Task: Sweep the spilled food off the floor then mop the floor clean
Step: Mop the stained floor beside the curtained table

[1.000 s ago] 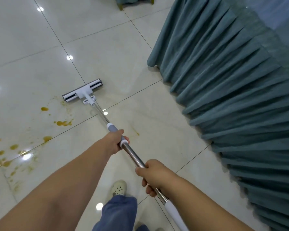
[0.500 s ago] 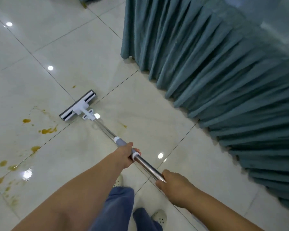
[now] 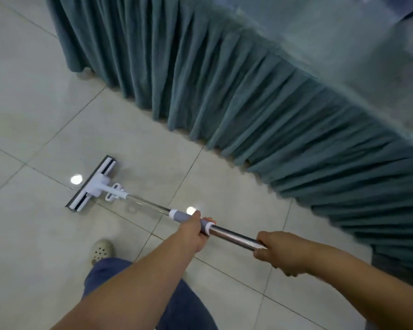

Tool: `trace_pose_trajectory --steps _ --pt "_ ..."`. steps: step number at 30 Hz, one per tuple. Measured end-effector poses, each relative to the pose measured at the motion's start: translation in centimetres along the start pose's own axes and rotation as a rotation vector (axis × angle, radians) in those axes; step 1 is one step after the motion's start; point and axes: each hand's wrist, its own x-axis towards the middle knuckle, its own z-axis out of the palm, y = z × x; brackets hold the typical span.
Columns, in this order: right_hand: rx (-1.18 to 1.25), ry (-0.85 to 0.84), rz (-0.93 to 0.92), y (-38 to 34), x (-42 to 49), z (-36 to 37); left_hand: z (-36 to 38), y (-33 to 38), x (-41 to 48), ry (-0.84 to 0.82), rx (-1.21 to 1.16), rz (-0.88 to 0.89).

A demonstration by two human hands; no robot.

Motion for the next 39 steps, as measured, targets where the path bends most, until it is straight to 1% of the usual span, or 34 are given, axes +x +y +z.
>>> trace_pose_trajectory --steps 2,4,5,7,8,9,10,11,12,14,17,18,20,24,25,27,29,32,34,39 --pt "-0.097 0.051 0.049 1.7 -1.4 0.9 0.6 -2.5 0.1 -0.017 -0.008 -0.020" --pt "-0.259 0.170 0.076 2.2 -2.2 2.7 0.7 -3.5 -0.2 -0.021 -0.014 -0.022" --pt "-0.355 0.298 0.023 2.0 -2.2 3.8 0.6 -3.7 -0.4 -0.004 -0.011 -0.013" --pt "-0.469 0.432 -0.097 1.3 -2.5 4.9 0.2 -3.6 -0.6 0.026 0.013 -0.011" --pt "-0.420 0.437 -0.089 1.2 -2.6 5.1 0.0 -3.4 -0.9 0.031 0.022 -0.014" --pt "-0.318 0.442 -0.063 1.2 -2.7 5.0 -0.1 -3.2 -1.4 0.035 0.023 -0.007" --pt "-0.215 0.381 0.007 1.3 -2.9 4.6 -0.1 -3.0 -1.9 0.034 0.018 0.003" --pt "-0.157 0.348 0.034 1.6 -2.8 4.2 -0.1 -2.9 -2.4 0.027 0.015 0.013" --pt "-0.130 0.343 0.030 1.7 -2.7 3.8 0.0 -2.7 -2.9 0.024 0.015 0.022" --pt "-0.034 0.261 0.039 1.5 -3.0 3.0 -0.2 -2.5 -4.1 0.017 0.030 0.038" --pt "0.321 0.053 0.098 1.0 -3.9 2.2 -1.3 -2.3 -5.6 -0.001 0.054 0.059" --pt "0.404 -0.009 0.092 0.9 -4.2 2.0 -1.6 -2.2 -5.9 0.001 0.048 0.066" --pt "0.470 -0.094 0.050 0.8 -4.5 1.9 -2.5 -2.1 -6.5 0.010 -0.006 0.089" --pt "0.652 -0.297 0.001 0.7 -4.2 2.1 -4.1 -1.4 -6.9 -0.062 -0.108 0.133" --pt "0.661 -0.337 -0.001 0.8 -4.2 2.2 -4.3 -1.2 -6.9 -0.071 -0.117 0.146" --pt "0.601 -0.356 -0.012 0.8 -4.3 1.9 -4.6 -1.0 -7.1 -0.093 -0.142 0.170" --pt "0.480 -0.285 -0.008 0.5 -4.5 1.8 -4.6 -0.9 -7.5 -0.133 -0.170 0.179" --pt "0.309 -0.121 -0.001 -0.2 -4.8 1.6 -4.4 -0.9 -7.8 -0.154 -0.169 0.172" --pt "0.243 -0.086 -0.005 -0.6 -4.9 1.2 -4.2 -1.1 -7.6 -0.139 -0.125 0.173" --pt "0.219 -0.155 0.074 0.7 -6.2 -0.1 -3.3 -2.8 -7.7 -0.139 0.019 0.117"
